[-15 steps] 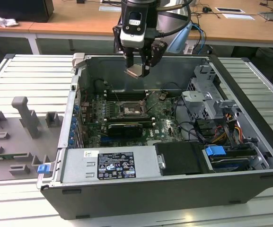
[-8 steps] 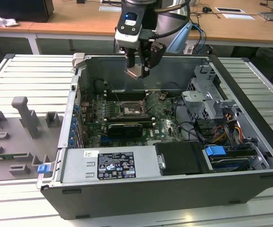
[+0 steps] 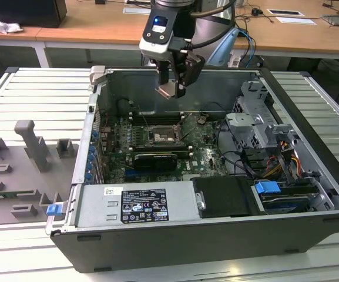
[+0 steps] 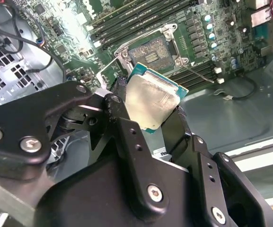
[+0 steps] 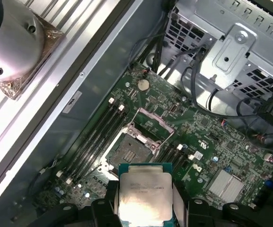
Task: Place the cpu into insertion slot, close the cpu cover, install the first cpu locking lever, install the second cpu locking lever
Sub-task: 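Place the cpu into insertion slot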
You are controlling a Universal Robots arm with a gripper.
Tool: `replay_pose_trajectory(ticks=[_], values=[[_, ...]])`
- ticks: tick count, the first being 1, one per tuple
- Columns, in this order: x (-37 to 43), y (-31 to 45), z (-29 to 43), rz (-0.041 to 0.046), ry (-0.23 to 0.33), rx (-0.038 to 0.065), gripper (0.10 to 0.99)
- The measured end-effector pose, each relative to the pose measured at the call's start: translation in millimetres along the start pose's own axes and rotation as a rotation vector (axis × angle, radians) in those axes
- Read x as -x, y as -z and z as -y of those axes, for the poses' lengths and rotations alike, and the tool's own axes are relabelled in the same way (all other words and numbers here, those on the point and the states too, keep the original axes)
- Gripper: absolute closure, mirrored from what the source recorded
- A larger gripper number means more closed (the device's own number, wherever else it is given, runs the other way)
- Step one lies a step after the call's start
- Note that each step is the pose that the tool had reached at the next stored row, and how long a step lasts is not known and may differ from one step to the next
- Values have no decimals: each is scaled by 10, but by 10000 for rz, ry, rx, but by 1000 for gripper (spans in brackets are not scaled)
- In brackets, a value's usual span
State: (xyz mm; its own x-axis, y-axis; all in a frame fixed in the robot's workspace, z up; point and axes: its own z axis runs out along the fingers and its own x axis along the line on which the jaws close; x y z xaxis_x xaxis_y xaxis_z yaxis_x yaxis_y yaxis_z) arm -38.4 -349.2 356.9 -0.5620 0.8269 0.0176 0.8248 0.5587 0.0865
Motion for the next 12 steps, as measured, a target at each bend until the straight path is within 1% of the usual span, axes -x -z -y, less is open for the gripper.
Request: replay_pose_trajectory(ticks=[12], values=[[0, -27, 2, 95, -1105, 21, 545]])
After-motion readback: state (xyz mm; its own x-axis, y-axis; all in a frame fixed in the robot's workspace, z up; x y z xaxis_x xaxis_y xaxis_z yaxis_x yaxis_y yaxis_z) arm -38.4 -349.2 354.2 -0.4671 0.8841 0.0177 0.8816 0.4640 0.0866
